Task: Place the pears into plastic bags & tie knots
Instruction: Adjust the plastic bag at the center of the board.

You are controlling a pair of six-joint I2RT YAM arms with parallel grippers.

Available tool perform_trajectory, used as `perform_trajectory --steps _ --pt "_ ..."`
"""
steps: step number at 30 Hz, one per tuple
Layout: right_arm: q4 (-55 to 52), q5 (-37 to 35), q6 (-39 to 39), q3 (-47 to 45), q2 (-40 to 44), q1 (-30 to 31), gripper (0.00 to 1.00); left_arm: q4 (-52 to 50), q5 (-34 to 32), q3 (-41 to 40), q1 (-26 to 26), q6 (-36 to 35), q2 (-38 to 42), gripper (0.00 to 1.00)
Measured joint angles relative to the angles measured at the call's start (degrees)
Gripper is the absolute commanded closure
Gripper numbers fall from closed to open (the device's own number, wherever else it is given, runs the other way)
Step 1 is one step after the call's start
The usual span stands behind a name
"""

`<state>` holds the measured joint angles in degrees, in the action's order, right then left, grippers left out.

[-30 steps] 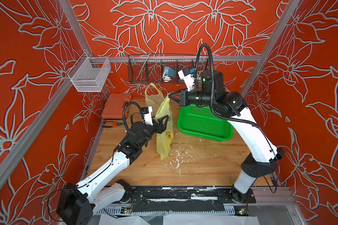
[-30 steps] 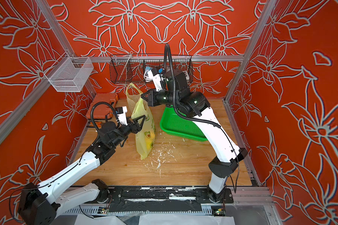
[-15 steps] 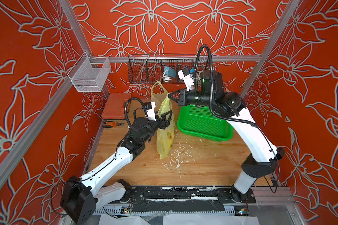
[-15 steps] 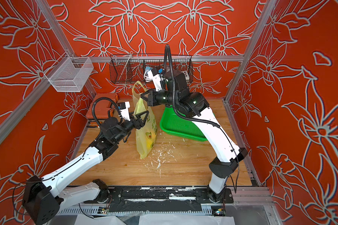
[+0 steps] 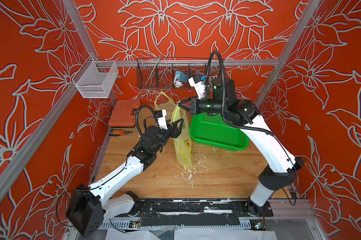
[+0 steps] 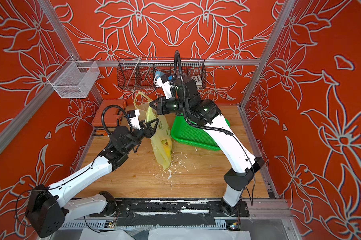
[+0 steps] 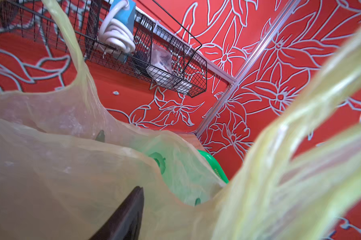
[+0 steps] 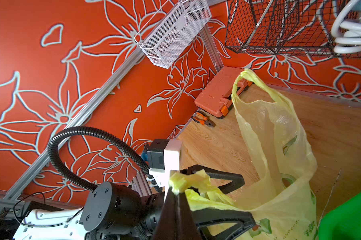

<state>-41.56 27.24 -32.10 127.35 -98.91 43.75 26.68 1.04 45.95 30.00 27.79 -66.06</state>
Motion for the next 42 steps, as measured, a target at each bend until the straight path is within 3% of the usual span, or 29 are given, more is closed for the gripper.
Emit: perform_trajectory --steps 1,2,3,5,6,9,13,16,28,39,40,41,42 --pt "0.02 0.04 -0.07 -0.02 0.0 0.0 1.0 0.09 0.07 0.2 0.0 -0.02 -0.31 0.76" --pt "0.02 0.04 -0.07 -0.02 0.07 0.0 0.92 0.22 0.28 0.24 0.0 -0.02 -0.46 0.87" --pt "-0.02 0.02 -0.24 -0.02 0.11 0.0 0.75 0.26 0.44 0.24 0.02 0.0 -0.5 0.99" --pt "0.04 -0.48 -0.17 -0.15 0.44 -0.2 0.44 -0.17 0.68 0.42 0.02 -0.33 -0.44 1.0" --pt "0.13 -0.87 -0.13 -0.63 0.92 -0.42 0.38 -0.68 0.83 0.48 0.02 -0.72 -0.35 1.0" --pt "2.08 -1.95 -0.55 -6.47 5.09 -2.69 0.32 -3.28 2.38 0.5 -0.15 -1.84 1.14 1.0" --pt "6.43 -1.84 -1.16 -16.63 10.91 -10.67 0.26 -6.91 7.96 -0.44 -1.84 -2.78 7.21 1.0" --pt "8.55 -1.36 1.79 -19.89 10.49 -14.34 0.23 -7.41 11.47 -2.67 -2.95 -2.62 12.41 1.0" --pt "17.05 5.6 16.11 -28.26 -0.07 -11.04 0.19 -8.22 19.45 -9.14 -3.13 -0.7 14.27 1.0" --pt "17.4 3.74 21.88 -14.23 -10.8 -8.24 0.19 -8.2 21.46 -9.27 -3.13 -0.31 14.27 1.0" --pt "17.4 3.41 21.9 -12.17 -12.63 -8.24 0.26 -8.2 21.73 -9.27 -3.13 -0.26 14.27 1.0" --pt "17.53 3.06 21.73 -10.29 -14.27 -8.22 0.41 -8.2 21.92 -9.27 -3.13 -0.26 14.27 1.0" --pt "17.51 2.62 21.4 -8.17 -16.17 -8.17 0.7 -8.2 22.08 -9.27 -3.13 -0.26 14.27 1.0"
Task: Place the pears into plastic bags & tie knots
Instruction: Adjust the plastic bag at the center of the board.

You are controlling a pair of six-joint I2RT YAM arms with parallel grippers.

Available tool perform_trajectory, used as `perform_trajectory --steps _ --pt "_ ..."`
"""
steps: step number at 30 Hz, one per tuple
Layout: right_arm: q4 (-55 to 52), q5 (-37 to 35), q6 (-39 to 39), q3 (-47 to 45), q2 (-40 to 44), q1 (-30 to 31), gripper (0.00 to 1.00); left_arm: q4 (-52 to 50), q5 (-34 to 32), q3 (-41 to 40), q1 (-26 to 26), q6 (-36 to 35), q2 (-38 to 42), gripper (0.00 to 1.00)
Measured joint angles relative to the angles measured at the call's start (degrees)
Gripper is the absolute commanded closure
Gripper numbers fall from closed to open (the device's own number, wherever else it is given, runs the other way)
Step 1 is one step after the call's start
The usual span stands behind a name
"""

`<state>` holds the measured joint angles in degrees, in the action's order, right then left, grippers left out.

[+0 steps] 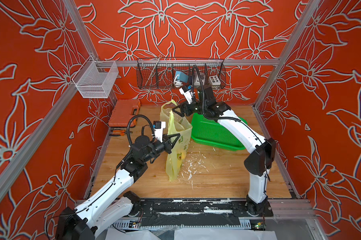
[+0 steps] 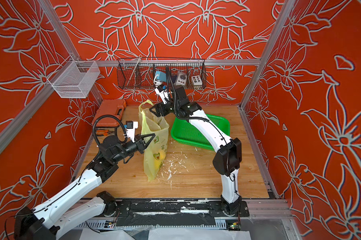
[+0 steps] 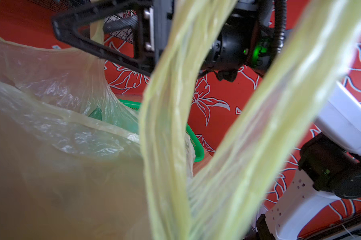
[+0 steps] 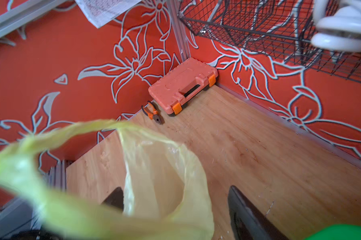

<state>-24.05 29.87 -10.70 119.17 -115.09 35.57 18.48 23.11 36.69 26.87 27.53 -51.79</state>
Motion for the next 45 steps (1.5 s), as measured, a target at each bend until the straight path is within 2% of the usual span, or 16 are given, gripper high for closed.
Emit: perform_trajectory --steps 1,2,6,11,14,18,24,25,26,28,30,34,37,42,45 --pt "0.0 -0.39 -0.28 2.23 -1.9 0.02 0.94 -0.02 -0.02 0.0 0.0 0.0 0.0 1.0" --pt "-0.31 -0.79 -0.74 3.58 -3.13 0.02 1.0 -0.02 -0.2 0.0 0.0 0.02 0.02 1.0" --pt "-1.77 -3.45 -3.45 2.97 -2.64 -0.83 1.0 -0.92 -5.03 -0.17 -1.55 1.16 1.6 1.0" --pt "-1.86 -8.83 -8.24 -14.32 12.76 -1.97 1.0 0.09 -11.04 -0.37 -8.11 3.87 2.78 1.0" --pt "-1.33 -10.97 -11.87 -22.69 23.28 -1.86 1.0 1.11 -11.8 0.57 -11.65 4.92 -0.5 1.0" --pt "-1.25 -13.29 -16.41 -30.84 34.49 0.61 1.0 2.47 -11.43 3.43 -13.2 4.9 -6.93 1.0" --pt "-1.79 -18.1 -22.43 -38.07 40.5 7.13 1.0 4.35 -8.68 7.52 -14.27 3.45 -14.12 1.0" --pt "-1.86 -18.75 -23.1 -38.38 40.37 7.98 0.91 4.68 -7.43 8.24 -14.53 2.97 -15.17 1.0" --pt "-1.84 -19.45 -23.45 -38.49 40.11 8.5 0.72 4.85 -6.67 8.83 -14.64 2.51 -15.96 1.0" --pt "-0.92 -21.18 -23.76 -38.82 39.23 8.98 0.41 5.31 -4.7 9.86 -14.99 1.6 -17.44 1.0" --pt "0.81 -22.47 -22.93 -38.95 37.97 8.81 0.29 5.7 -2.67 10.29 -15.34 0.83 -18.27 1.0" --pt "5.38 -21.73 -18.93 -38.95 35.91 7.06 0.19 5.86 1.07 11.32 -16.15 0.13 -19.21 1.0" --pt "7.5 -18.32 -16.41 -39.52 37.13 3.65 0.13 5.79 3.02 12.04 -16.94 -0.31 -19.39 1.0" --pt "9.44 -11.54 -11.3 -46.86 48.11 -5.46 0.07 5.55 5.64 12.26 -18.47 -0.52 -19.39 1.0" --pt "9.31 -9.33 -7.54 -51.32 55.21 -7.08 0.06 5.38 6.73 12.26 -19.15 -0.52 -19.39 1.0"
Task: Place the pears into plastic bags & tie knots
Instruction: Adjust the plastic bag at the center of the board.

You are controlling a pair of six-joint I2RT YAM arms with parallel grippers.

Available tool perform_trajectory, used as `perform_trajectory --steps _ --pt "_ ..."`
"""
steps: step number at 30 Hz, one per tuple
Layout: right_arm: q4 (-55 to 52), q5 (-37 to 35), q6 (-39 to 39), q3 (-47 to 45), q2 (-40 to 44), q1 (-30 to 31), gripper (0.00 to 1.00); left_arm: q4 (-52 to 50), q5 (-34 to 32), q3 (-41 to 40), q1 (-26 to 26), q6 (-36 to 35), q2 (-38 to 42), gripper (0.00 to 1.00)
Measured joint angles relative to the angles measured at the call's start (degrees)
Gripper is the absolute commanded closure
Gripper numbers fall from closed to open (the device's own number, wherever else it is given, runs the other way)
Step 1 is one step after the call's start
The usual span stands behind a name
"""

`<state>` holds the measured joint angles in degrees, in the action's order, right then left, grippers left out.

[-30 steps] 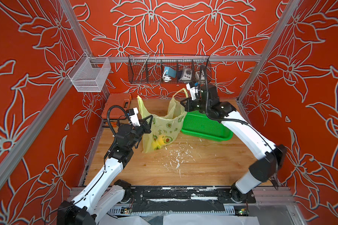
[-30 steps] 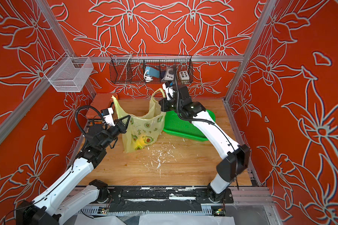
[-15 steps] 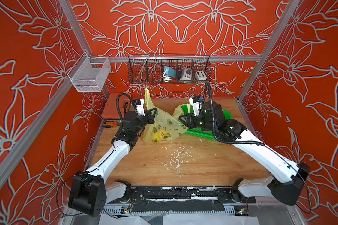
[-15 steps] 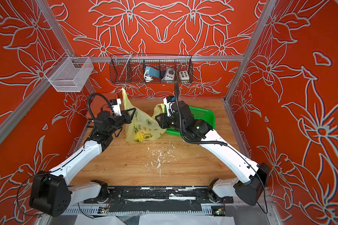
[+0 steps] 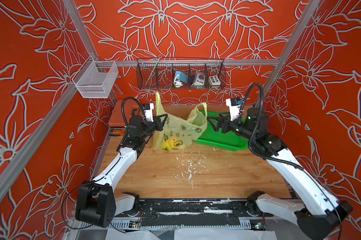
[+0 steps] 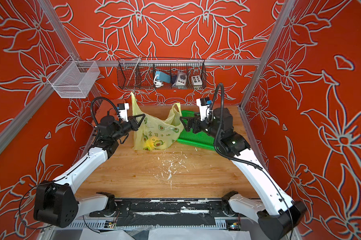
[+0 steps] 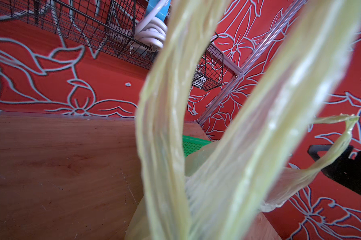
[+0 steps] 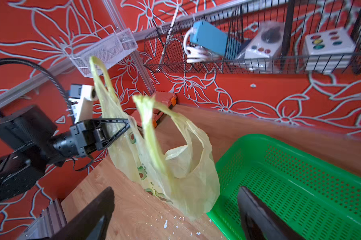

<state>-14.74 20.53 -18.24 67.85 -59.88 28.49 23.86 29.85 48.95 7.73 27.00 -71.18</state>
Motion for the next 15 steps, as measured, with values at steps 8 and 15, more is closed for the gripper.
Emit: perform_trajectory --steps 8,15 --pt "1.25 2.38 4.31 -13.33 3.13 -1.05 0.06 -0.72 2.36 0.0 -1.2 0.0 0.0 1.0" --pt "7.3 5.73 6.78 -12.52 -16.63 -1.9 0.05 -0.72 4.72 0.02 -1.36 0.07 -0.42 1.0"
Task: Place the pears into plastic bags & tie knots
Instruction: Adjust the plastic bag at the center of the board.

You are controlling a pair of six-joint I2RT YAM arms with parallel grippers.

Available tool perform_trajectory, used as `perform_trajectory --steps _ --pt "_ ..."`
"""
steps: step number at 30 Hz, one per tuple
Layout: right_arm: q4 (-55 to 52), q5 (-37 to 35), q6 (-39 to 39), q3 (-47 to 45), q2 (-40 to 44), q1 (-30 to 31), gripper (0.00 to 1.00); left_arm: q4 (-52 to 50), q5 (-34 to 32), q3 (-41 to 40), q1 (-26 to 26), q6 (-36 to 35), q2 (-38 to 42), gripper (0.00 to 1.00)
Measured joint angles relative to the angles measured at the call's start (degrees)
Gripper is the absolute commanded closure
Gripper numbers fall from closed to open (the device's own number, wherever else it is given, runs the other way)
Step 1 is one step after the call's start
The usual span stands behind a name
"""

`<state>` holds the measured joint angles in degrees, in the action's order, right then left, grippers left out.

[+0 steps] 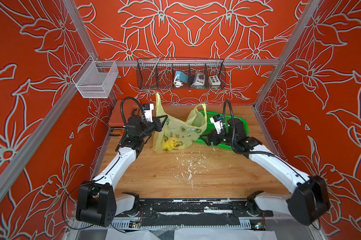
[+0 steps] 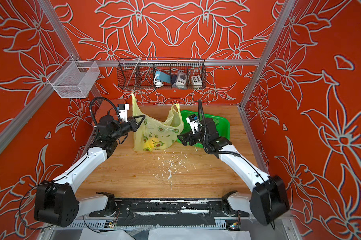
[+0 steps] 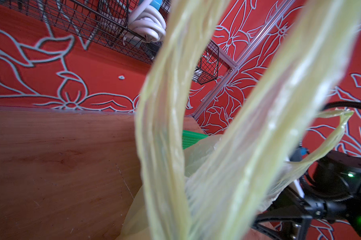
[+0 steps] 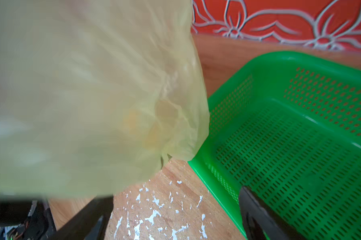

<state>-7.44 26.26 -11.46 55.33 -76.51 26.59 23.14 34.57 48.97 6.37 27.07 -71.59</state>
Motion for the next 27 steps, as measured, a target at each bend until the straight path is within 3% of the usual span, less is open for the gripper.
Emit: perform_trajectory --steps 5,10,16,21,23,27 --pt "2.67 3.43 1.99 10.51 -10.4 0.0 0.02 -0.44 2.21 0.11 0.0 0.0 -1.03 1.0" --pt "6.91 7.61 1.66 19.47 -15.32 0.0 0.11 -0.59 4.33 0.11 0.0 0.33 -1.64 1.0" --pt "9.44 15.43 -1.7 25.64 -20.37 0.0 0.38 -0.35 6.51 0.11 0.0 1.6 -1.99 1.0" --pt "9.81 21.09 -5.11 29.09 -24.09 0.0 0.86 -0.07 7.67 0.11 0.0 2.6 -2.29 1.0" --pt "9.64 22.58 -6.32 29.83 -24.83 0.0 1.0 0.07 7.87 0.11 -0.02 2.82 -2.36 1.0" --pt "9.11 24.24 -8.37 30.01 -24.5 0.0 1.0 -0.13 7.28 0.11 -0.02 3.04 -2.36 1.0"
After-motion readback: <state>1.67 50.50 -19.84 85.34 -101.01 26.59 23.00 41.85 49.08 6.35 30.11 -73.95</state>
